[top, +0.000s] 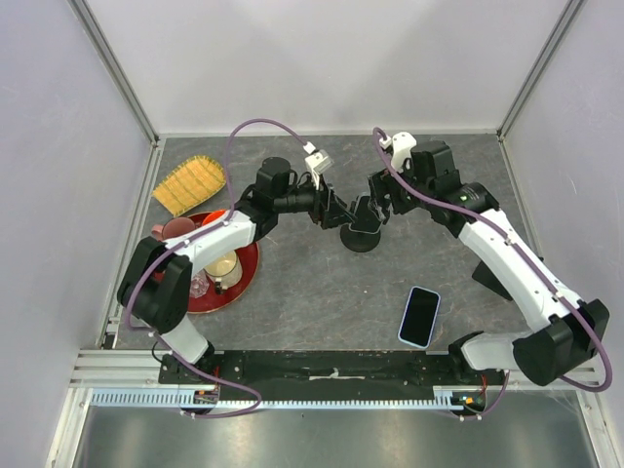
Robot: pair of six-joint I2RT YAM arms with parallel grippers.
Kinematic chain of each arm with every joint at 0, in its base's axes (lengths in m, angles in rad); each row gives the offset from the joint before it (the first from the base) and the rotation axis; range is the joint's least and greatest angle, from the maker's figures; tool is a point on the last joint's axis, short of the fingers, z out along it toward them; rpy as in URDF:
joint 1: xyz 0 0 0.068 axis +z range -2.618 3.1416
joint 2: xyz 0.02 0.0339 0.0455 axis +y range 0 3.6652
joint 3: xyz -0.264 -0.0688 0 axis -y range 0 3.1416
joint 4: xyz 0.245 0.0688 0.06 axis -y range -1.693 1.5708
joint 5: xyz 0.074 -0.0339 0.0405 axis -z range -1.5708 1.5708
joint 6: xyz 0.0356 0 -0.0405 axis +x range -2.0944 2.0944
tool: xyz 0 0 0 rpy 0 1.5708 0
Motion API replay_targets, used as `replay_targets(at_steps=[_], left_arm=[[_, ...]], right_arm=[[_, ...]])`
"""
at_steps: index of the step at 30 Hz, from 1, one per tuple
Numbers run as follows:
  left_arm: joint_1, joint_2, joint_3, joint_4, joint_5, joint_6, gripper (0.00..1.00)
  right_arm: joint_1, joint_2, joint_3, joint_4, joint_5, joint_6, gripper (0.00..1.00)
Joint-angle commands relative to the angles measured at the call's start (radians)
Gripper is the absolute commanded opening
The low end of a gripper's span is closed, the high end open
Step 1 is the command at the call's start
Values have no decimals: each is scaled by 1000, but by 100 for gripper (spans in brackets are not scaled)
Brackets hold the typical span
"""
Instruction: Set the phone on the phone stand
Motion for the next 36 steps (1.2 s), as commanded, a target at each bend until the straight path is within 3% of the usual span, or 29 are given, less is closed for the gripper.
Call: replay_targets(at_steps=[1, 4, 6, 15, 20, 30, 36], left_arm=[[-17, 12, -12, 111, 46, 82, 71], [-27, 19, -21, 117, 38, 128, 71], [-30, 25, -29, 137, 26, 159, 71], [-33, 84, -6, 133, 53, 320, 66], [-33, 107, 9, 166, 67, 308, 51], [-32, 166, 71, 173, 142, 286, 58], [-32, 193, 95, 193, 151, 262, 40]], right_arm=[[-4, -56, -51, 73, -49, 58, 86], [-4, -90, -100, 130, -71, 109, 98], [-4, -100, -117, 149, -92, 120, 98], [-2, -125, -145, 149, -57, 104, 98], [-4, -110, -166, 147, -72, 100, 98], [-13, -55, -150, 176, -89, 98, 86], [-13, -50, -148, 182, -99, 104, 85]])
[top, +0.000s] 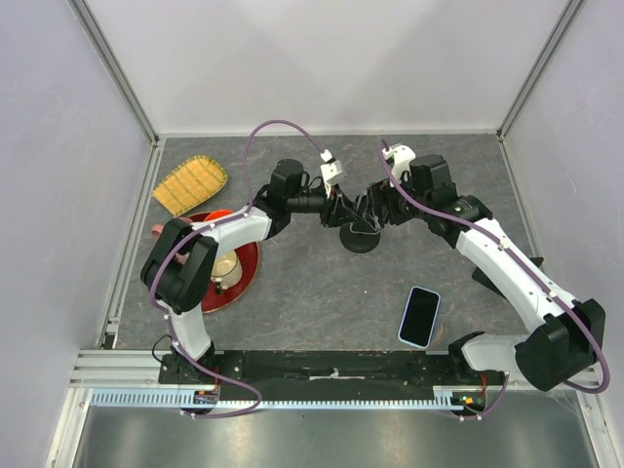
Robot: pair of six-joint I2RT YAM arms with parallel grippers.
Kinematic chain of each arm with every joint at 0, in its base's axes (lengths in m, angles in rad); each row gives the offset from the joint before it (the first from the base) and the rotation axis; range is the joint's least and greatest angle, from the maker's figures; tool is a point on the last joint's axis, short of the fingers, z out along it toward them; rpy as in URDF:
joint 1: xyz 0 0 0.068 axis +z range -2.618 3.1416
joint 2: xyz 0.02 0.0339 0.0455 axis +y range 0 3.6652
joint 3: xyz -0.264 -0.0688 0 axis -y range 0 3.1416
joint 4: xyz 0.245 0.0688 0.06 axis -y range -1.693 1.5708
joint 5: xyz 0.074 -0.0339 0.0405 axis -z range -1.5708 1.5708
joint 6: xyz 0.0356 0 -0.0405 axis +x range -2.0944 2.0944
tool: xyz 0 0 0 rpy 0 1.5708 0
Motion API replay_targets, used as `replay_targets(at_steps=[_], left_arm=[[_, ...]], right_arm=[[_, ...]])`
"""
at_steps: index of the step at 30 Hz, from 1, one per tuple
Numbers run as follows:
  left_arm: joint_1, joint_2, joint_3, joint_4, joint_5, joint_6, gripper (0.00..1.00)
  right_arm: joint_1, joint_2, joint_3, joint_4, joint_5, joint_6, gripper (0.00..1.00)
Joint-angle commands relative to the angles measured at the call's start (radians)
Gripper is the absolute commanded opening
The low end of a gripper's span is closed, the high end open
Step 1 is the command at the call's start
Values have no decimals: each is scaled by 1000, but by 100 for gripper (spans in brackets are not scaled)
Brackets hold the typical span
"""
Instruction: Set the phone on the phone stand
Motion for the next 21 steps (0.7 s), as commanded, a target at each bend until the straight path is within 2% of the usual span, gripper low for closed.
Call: replay_targets(at_steps=[1, 3, 4, 6, 7, 10, 14, 17, 19, 21], left_arm=[[-5, 19, 50, 70, 52, 4, 33], [-5, 24, 55, 70, 43, -5, 26], [-5, 24, 56, 70, 43, -7, 15], [-5, 22, 56, 56, 5, -7, 4], [-7, 22, 64, 41, -12, -7, 2], [-7, 15, 84, -71, -174, 6, 2], [-25, -17, 46, -116, -377, 13, 2], [-36, -56, -31, -29, -379, -2, 2], [-36, -57, -19, -53, -327, -7, 3], [-36, -63, -7, -62, -318, -51, 21]], right_arm=[[-3, -3, 22, 49, -15, 14, 85], [-3, 5, 20, 51, -13, 14, 84], [-3, 5, 17, 58, -12, 14, 84], [-3, 9, 11, 69, -10, 23, 82], [-3, 8, 6, 83, -10, 28, 82], [-3, 3, -3, 92, 11, 48, 83], [-3, -63, -69, 158, 114, 135, 97], [-3, -135, -159, 271, 105, 233, 98], [-4, -170, -202, 313, 100, 292, 98], [-3, -184, -213, 310, 110, 324, 98]])
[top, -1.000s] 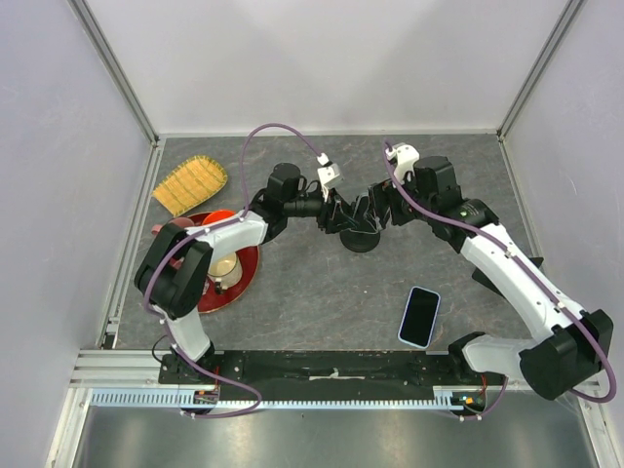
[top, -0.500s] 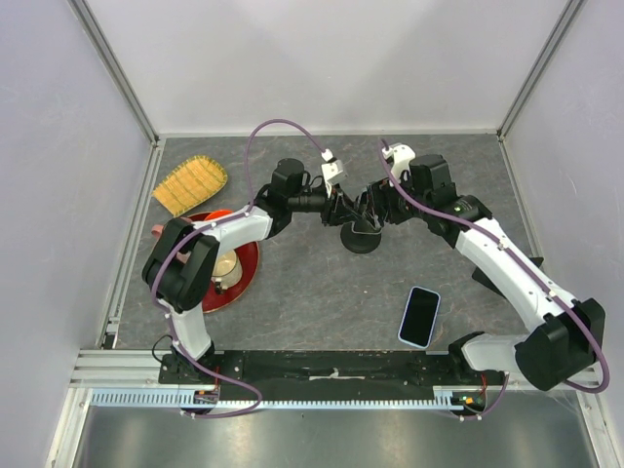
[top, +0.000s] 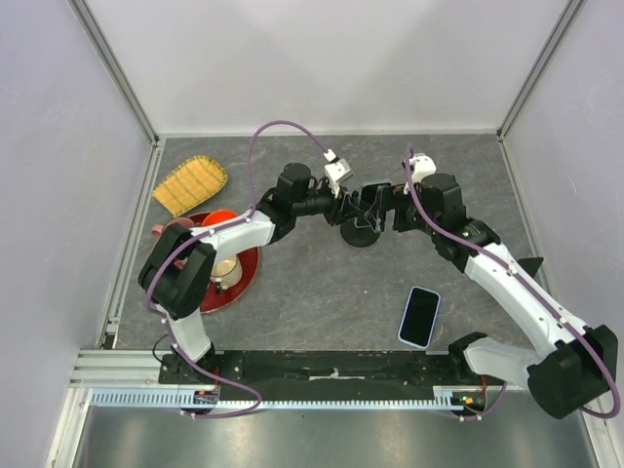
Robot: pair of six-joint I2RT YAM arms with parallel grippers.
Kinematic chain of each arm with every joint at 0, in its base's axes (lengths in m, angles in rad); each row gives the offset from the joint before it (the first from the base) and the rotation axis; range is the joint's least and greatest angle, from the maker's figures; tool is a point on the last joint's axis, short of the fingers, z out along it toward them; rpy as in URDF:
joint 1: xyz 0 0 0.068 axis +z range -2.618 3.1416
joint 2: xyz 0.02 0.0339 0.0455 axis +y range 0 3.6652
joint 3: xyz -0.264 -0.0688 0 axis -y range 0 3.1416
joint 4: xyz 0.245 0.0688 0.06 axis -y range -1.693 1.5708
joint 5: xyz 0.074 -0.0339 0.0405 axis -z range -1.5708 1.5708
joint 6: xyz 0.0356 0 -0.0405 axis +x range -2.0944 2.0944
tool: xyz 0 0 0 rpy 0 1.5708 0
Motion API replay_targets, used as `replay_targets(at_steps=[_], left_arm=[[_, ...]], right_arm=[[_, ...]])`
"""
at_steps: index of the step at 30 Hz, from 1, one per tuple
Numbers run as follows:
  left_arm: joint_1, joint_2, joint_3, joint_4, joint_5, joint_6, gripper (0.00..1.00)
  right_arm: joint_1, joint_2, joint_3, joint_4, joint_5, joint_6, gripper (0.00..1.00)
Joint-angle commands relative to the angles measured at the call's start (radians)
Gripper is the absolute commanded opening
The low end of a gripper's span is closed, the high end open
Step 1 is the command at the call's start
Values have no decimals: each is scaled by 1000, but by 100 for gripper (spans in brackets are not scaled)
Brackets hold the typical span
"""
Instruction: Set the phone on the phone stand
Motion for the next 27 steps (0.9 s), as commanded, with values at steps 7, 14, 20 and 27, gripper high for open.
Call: replay_targets(at_steps=[7, 14, 20, 27], left_arm=[[18, -160, -74, 0, -68, -163, 86], [32, -306, -91, -142, -139, -257, 88], [32, -511, -154, -291, -190, -316, 87], [32, -767, -297, -348, -262, -343, 86]], right_arm=[[-1, -8, 57, -1, 60, 176, 98], [-3, -42, 93, -62, 121, 150, 98], [18, -27, 133, -71, 213, 111, 98], [172, 67, 209, -70, 443, 75, 98]])
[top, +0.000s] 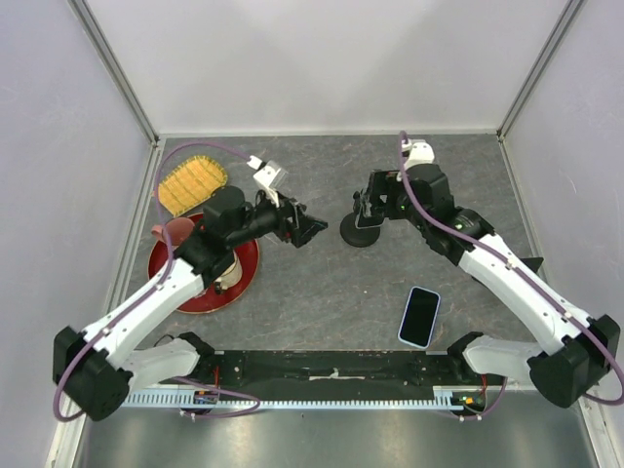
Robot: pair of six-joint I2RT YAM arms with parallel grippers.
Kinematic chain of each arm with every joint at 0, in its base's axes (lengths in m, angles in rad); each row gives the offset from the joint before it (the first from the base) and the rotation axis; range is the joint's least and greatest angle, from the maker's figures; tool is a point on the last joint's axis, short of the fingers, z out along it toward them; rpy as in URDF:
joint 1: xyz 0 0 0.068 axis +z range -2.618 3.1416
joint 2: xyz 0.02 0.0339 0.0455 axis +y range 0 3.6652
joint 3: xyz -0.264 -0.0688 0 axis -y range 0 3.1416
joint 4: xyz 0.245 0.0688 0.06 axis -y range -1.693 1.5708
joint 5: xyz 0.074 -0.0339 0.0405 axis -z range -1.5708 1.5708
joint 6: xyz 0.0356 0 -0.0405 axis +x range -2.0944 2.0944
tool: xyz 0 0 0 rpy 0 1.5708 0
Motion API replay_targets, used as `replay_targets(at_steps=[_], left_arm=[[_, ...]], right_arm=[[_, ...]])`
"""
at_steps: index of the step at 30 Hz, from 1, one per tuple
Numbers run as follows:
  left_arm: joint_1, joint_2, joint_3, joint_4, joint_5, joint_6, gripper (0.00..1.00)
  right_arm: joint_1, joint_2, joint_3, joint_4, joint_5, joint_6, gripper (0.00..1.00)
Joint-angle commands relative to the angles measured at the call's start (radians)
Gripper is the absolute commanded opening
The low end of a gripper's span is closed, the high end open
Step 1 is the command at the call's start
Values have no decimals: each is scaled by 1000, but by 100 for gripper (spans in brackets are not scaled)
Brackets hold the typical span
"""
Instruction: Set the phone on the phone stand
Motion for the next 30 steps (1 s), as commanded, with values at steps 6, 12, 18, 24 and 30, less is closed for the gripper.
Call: replay_targets(at_steps=[6, 12, 18, 24, 30], left_arm=[[1, -219, -87, -128, -78, -38, 86], [1, -242, -84, -138, -65, -31, 86], [1, -210, -77, -114, -21, -41, 86], [1, -208, -68, -117, -4, -48, 86], [1, -239, -64, -137, -15, -45, 86]], right_arm=[[93, 109, 116, 3, 266, -50, 98], [93, 109, 127, -36, 260, -57, 98], [81, 118, 113, -7, 167, -128, 98], [58, 163, 128, 27, 139, -136, 98], [52, 204, 145, 33, 156, -108, 89]])
